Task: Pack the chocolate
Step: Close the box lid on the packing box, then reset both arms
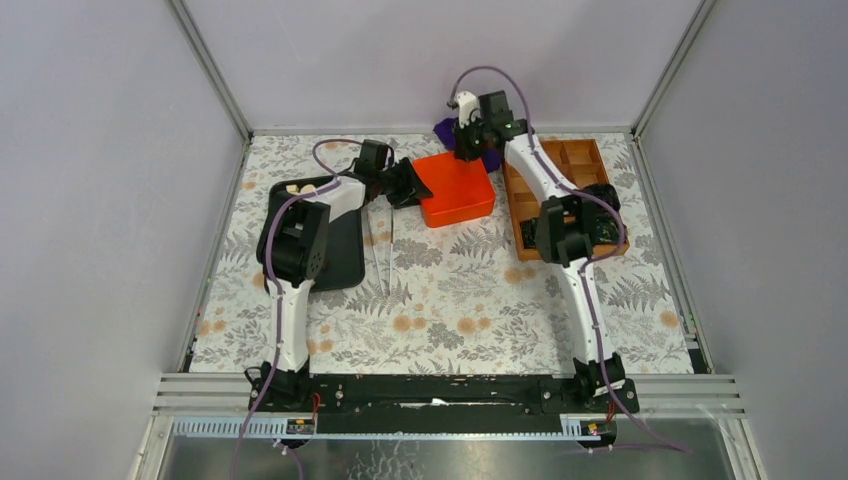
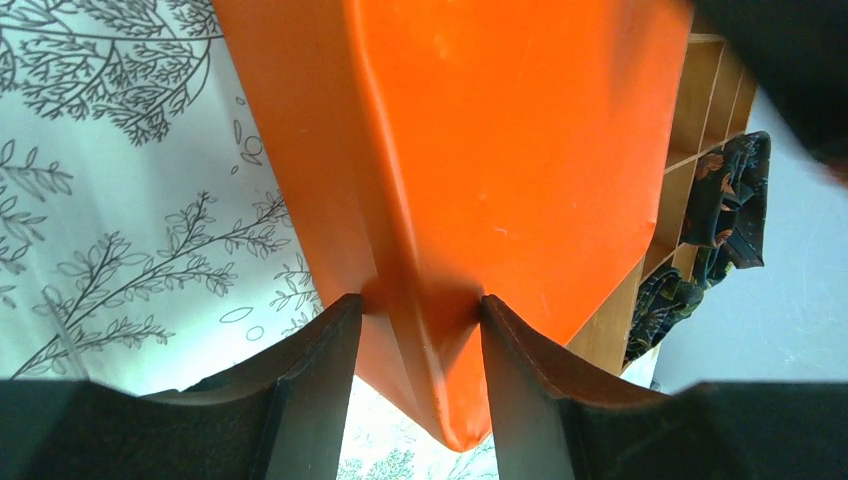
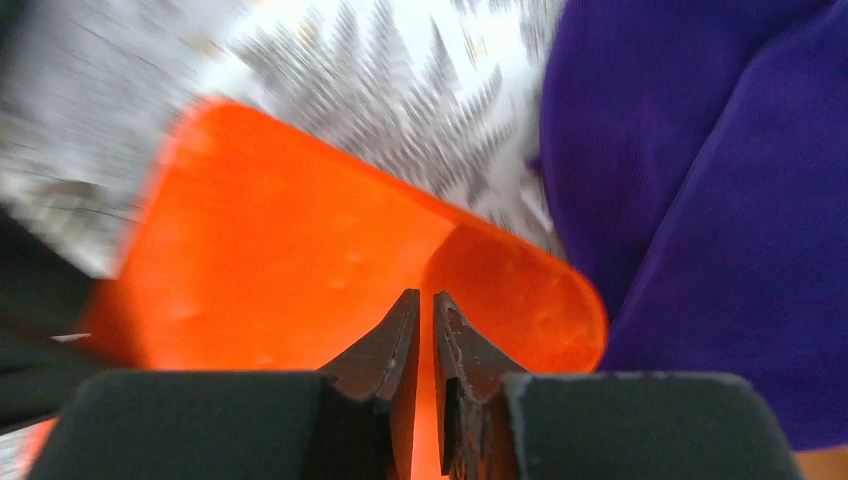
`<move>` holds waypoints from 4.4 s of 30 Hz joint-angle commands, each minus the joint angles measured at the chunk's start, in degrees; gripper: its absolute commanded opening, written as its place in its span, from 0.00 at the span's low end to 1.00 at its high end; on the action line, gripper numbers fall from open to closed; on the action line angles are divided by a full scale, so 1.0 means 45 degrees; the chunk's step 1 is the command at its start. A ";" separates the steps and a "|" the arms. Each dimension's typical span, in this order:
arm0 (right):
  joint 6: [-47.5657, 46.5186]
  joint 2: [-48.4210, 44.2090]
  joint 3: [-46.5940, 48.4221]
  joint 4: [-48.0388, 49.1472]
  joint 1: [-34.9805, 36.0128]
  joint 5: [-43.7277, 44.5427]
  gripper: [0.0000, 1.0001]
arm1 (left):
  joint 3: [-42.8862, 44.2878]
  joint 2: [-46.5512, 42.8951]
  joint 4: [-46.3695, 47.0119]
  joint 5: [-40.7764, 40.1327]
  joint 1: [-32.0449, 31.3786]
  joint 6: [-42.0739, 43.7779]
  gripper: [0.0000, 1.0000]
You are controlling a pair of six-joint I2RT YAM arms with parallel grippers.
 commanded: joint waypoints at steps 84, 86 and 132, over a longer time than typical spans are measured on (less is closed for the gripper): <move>0.1316 -0.9872 -0.2718 -0.2903 -0.4968 -0.3165 1.00 | -0.4155 -1.4494 -0.0276 -0.2420 0.2700 0.2789 0.98; 0.1685 -1.0136 -0.2876 -0.2692 -0.4975 -0.2644 1.00 | -0.3880 -1.4615 -0.0555 -0.2395 0.2744 0.2847 0.98; 0.2690 -1.1903 -0.3221 -0.3466 -0.4975 -0.3309 1.00 | -0.1292 -1.3658 -0.0045 0.0867 0.2978 0.1768 0.99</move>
